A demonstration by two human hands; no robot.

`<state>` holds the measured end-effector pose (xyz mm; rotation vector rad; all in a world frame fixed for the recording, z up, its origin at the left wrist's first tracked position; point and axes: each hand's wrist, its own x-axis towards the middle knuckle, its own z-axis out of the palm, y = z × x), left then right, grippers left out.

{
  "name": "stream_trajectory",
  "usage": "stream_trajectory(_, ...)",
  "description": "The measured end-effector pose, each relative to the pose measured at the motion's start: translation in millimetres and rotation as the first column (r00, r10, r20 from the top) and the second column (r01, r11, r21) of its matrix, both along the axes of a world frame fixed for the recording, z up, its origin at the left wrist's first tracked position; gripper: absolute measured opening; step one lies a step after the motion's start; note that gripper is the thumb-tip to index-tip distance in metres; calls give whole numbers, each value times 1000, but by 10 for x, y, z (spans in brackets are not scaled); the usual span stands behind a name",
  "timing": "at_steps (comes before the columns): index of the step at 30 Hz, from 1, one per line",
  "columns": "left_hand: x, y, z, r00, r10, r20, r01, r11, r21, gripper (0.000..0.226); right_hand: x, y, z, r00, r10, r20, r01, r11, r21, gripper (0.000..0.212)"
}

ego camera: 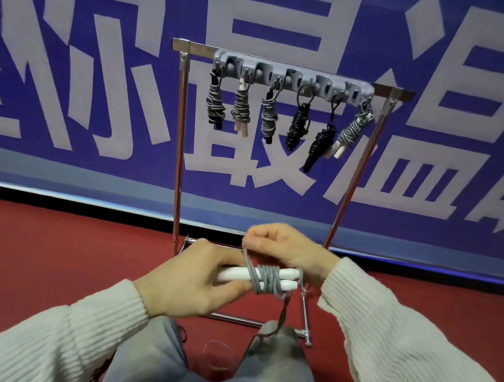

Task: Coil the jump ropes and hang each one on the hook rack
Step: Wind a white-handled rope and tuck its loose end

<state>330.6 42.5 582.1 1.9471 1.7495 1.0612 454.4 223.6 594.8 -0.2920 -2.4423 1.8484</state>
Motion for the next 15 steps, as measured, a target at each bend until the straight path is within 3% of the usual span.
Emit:
stream_trajectory(3, -20, -52, 1, 910, 54, 411, -54, 998, -11, 18, 92, -141, -236, 999, -29, 42, 40, 959, -282, 23)
stream_trajectory(5, -93, -47, -10, 830, 71, 554, -41, 997, -67, 24, 98, -252, -372, 992, -111, 61, 125, 941, -315, 35)
stream_trajectory(8, -170, 3, -51, 734, 78, 674, 34, 988, -152, 32, 110, -364, -520, 983, -182, 2, 182, 982, -46, 40)
stream_trajectory(10, -222, 51, -66, 670, 157, 726, 1, 977, -213, 30, 170, -406, -580, 980, -191, -49, 197, 938, 285, 33)
stream_trajectory(12, -244, 115, -129, 749, 310, 585, -208, 949, -237, 30, 234, -403, -591, 981, -190, -45, 173, 738, 652, 27)
stream_trajectory(13, -242, 148, -181, 828, 407, 385, -355, 913, -202, 31, 250, -392, -570, 979, -199, -43, 157, 608, 778, 28)
stream_trajectory(15, -243, 223, -332, 851, 524, -38, -525, 845, -99, 29, 236, -378, -417, 983, -180, -36, 103, 383, 918, 31)
